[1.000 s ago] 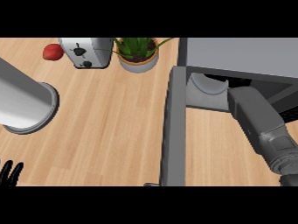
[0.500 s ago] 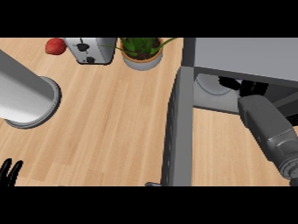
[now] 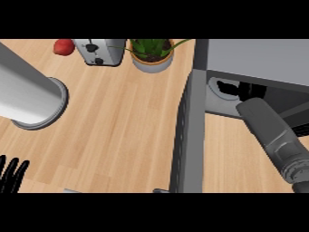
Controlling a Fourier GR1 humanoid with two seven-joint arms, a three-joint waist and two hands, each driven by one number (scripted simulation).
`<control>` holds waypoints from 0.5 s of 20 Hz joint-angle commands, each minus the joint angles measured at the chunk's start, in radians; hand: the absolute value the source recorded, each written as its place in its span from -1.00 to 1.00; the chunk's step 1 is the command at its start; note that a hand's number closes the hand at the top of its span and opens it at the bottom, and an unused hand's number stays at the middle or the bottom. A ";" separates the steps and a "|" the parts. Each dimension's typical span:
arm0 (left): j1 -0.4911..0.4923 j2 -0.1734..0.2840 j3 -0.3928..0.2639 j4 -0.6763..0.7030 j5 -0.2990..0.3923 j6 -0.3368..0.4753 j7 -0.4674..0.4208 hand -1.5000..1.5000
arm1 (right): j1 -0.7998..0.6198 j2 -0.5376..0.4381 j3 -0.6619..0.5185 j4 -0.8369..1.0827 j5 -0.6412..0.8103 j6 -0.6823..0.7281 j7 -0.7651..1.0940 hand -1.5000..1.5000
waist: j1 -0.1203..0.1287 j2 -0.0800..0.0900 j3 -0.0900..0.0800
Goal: Pick up the milk, place it into the microwave and close the microwave
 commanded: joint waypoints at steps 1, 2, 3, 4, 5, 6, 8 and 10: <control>-0.009 -0.009 -0.011 -0.014 -0.006 0.014 0.012 -1.00 | -0.038 0.040 0.032 0.018 0.032 0.088 0.009 -1.00 | 0.004 -0.003 0.008; -0.001 0.004 0.017 0.013 -0.004 0.004 -0.007 -1.00 | -0.019 0.044 0.029 0.011 0.029 0.106 -0.015 -1.00 | -0.002 -0.006 0.007; -0.015 -0.004 0.016 0.009 0.003 0.012 -0.008 -1.00 | -0.036 0.057 0.025 0.016 0.025 0.104 0.002 -1.00 | -0.005 -0.007 0.007; -0.032 0.002 0.019 0.019 -0.001 0.011 -0.010 -1.00 | -0.041 0.051 0.026 0.009 0.026 0.126 -0.006 -1.00 | -0.013 -0.005 0.007; -0.018 0.002 0.008 0.011 -0.004 0.001 -0.007 -1.00 | -0.047 0.068 0.029 0.016 0.029 0.139 0.001 -1.00 | -0.004 -0.006 0.007; -0.035 0.002 0.023 0.031 0.001 0.007 -0.015 -1.00 | -0.042 0.075 0.024 0.004 0.024 0.153 -0.013 -1.00 | -0.017 -0.007 0.007; -0.025 0.000 0.014 0.008 -0.013 0.011 -0.010 -1.00 | -0.044 0.079 0.030 0.013 0.030 0.175 -0.012 -1.00 | -0.010 -0.006 0.008; -0.009 0.002 0.007 0.038 -0.016 -0.016 -0.026 -1.00 | -0.062 0.090 0.023 0.003 0.023 0.219 -0.010 -1.00 | -0.018 -0.014 0.006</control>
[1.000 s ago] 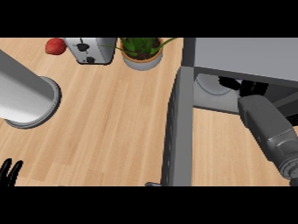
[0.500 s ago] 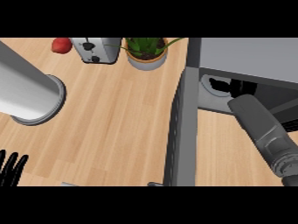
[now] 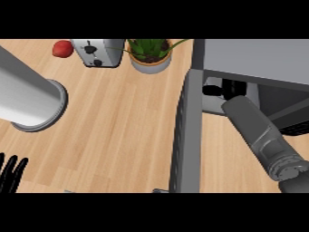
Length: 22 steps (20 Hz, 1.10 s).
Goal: Pick up the milk, place it into the microwave and close the microwave
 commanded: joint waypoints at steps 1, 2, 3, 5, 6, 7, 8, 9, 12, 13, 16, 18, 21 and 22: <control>0.011 -0.001 -0.009 0.006 -0.011 -0.021 -0.018 -1.00 | -0.018 0.050 -0.010 -0.008 -0.010 0.058 0.010 -1.00 | -0.003 -0.007 0.000; 0.003 -0.012 -0.013 -0.009 -0.017 0.002 -0.008 -1.00 | 0.017 0.051 -0.035 -0.040 -0.036 0.078 -0.033 -1.00 | -0.020 -0.005 0.003; -0.004 -0.010 0.000 0.030 -0.015 -0.001 -0.017 -1.00 | -0.019 0.044 -0.051 -0.059 -0.051 0.102 -0.026 -1.00 | -0.023 -0.006 0.001; 0.017 0.009 0.016 0.001 0.004 -0.015 -0.013 -1.00 | 0.011 0.055 -0.083 -0.090 -0.082 0.135 -0.071 -1.00 | -0.033 -0.013 0.003; 0.000 0.007 0.021 0.019 -0.001 -0.006 -0.015 -1.00 | 0.019 0.055 -0.100 -0.108 -0.099 0.162 -0.092 -1.00 | -0.049 -0.014 0.002; 0.026 0.018 0.023 0.030 0.000 -0.034 -0.026 -1.00 | 0.020 0.053 -0.116 -0.109 -0.115 0.186 -0.093 -1.00 | -0.041 -0.015 0.002; 0.022 0.004 0.017 0.018 -0.004 -0.019 -0.027 -1.00 | 0.050 0.064 -0.119 -0.118 -0.117 0.196 -0.133 -1.00 | -0.053 -0.018 0.002; 0.014 -0.005 0.010 0.019 -0.010 -0.009 -0.022 -1.00 | 0.069 0.054 -0.138 -0.132 -0.136 0.226 -0.162 -1.00 | -0.066 -0.018 0.003; 0.030 -0.008 -0.004 0.013 -0.012 -0.028 -0.028 -1.00 | 0.083 0.080 -0.179 -0.143 -0.177 0.297 -0.194 -1.00 | -0.071 -0.025 0.001; 0.050 0.005 0.009 -0.008 0.012 -0.032 -0.011 -1.00 | 0.092 0.081 -0.187 -0.147 -0.186 0.333 -0.211 -1.00 | -0.078 -0.032 0.001; 0.046 -0.014 0.014 0.002 -0.010 -0.017 -0.035 -1.00 | 0.171 0.079 -0.226 -0.159 -0.227 0.430 -0.302 -1.00 | -0.099 -0.036 0.000; 0.015 0.008 0.028 -0.030 0.027 0.006 0.025 -1.00 | 0.143 0.085 -0.232 -0.146 -0.231 0.456 -0.286 -1.00 | -0.107 -0.038 -0.001; 0.046 0.005 0.030 -0.036 0.033 -0.005 0.025 -1.00 | 0.219 0.108 -0.253 -0.141 -0.249 0.481 -0.373 -1.00 | -0.116 -0.045 -0.002; 0.074 -0.023 0.013 -0.058 -0.006 0.001 -0.003 -1.00 | 0.238 0.103 -0.251 -0.138 -0.246 0.513 -0.397 -1.00 | -0.117 -0.048 -0.002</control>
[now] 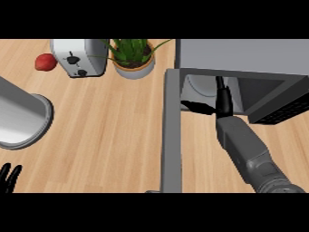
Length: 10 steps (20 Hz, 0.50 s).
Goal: Pick up the milk, place it into the microwave and close the microwave
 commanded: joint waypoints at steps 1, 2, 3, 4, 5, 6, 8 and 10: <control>0.039 -0.017 -0.009 0.010 -0.034 -0.016 -0.024 -1.00 | 0.062 0.045 -0.026 0.003 -0.023 0.039 -0.097 -1.00 | -0.014 -0.011 -0.002; 0.014 0.012 0.016 0.015 0.012 -0.028 -0.008 -1.00 | 0.043 0.001 -0.038 0.005 -0.032 0.084 -0.079 -1.00 | -0.014 -0.009 -0.001; 0.094 -0.007 0.012 -0.078 0.037 -0.009 0.032 -1.00 | 0.086 0.029 -0.038 -0.005 -0.033 0.072 -0.124 -1.00 | -0.023 -0.017 -0.001; 0.025 -0.026 -0.018 -0.007 -0.032 0.004 0.011 -1.00 | 0.096 0.014 -0.033 -0.001 -0.026 0.095 -0.139 -1.00 | -0.031 -0.015 -0.002; 0.046 -0.017 -0.004 -0.029 -0.004 0.002 0.026 -1.00 | 0.125 -0.013 -0.038 -0.003 -0.032 0.151 -0.160 -1.00 | -0.033 -0.016 -0.002; 0.044 -0.023 -0.016 -0.036 -0.006 -0.001 0.033 -1.00 | 0.163 0.058 -0.037 -0.021 -0.034 0.110 -0.216 -1.00 | -0.044 -0.022 -0.003; 0.039 -0.033 -0.029 -0.081 -0.005 0.030 0.085 -1.00 | 0.171 0.032 -0.034 -0.028 -0.032 0.158 -0.217 -1.00 | -0.049 -0.024 -0.003; 0.141 -0.057 -0.027 -0.077 -0.074 -0.027 -0.021 -1.00 | 0.174 0.032 -0.034 -0.038 -0.038 0.207 -0.195 -1.00 | -0.047 -0.028 -0.003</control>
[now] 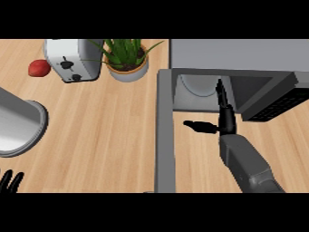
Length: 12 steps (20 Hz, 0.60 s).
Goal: Pick up the milk, place it into the microwave and close the microwave
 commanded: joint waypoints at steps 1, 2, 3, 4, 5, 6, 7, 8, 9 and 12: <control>0.034 -0.027 -0.025 -0.047 -0.037 0.005 0.009 -1.00 | 0.095 0.003 0.020 -0.015 0.009 0.121 -0.085 -1.00 | -0.019 -0.009 -0.001; 0.050 -0.022 -0.041 0.002 -0.070 -0.045 -0.029 -1.00 | 0.056 -0.004 0.011 -0.015 0.005 0.115 -0.066 -1.00 | -0.011 -0.007 -0.001; 0.019 -0.020 -0.028 0.031 -0.067 -0.034 -0.031 -1.00 | 0.111 0.042 0.023 -0.035 0.004 0.144 -0.097 -1.00 | -0.025 -0.011 -0.002; 0.020 -0.015 -0.017 0.008 -0.067 -0.028 -0.023 -1.00 | 0.134 0.018 0.041 -0.061 0.014 0.175 -0.080 -1.00 | -0.032 -0.014 -0.002; 0.016 -0.048 -0.086 -0.056 -0.113 0.022 0.053 -1.00 | 0.117 -0.013 0.044 -0.044 0.020 0.200 -0.060 -1.00 | -0.026 -0.010 -0.001; 0.022 0.010 -0.031 -0.015 -0.040 -0.045 0.043 -1.00 | 0.165 0.014 0.060 -0.080 0.025 0.188 -0.067 -1.00 | -0.035 -0.015 -0.002; -0.059 -0.028 -0.063 0.021 -0.113 0.019 0.052 -1.00 | 0.205 -0.008 0.073 -0.098 0.035 0.202 -0.084 -1.00 | -0.044 -0.015 -0.003; 0.002 -0.017 -0.043 0.049 -0.123 -0.041 -0.012 -1.00 | 0.217 -0.009 0.066 -0.135 0.021 0.186 -0.056 -1.00 | -0.036 -0.015 -0.003; -0.015 -0.029 -0.075 0.004 -0.096 -0.017 0.058 -1.00 | 0.245 -0.006 0.072 -0.177 0.016 0.178 -0.034 -1.00 | -0.043 -0.017 -0.003; -0.008 -0.031 -0.062 0.063 -0.140 -0.050 -0.016 -1.00 | 0.324 -0.065 0.076 -0.260 0.003 0.226 -0.011 -1.00 | -0.042 -0.017 -0.003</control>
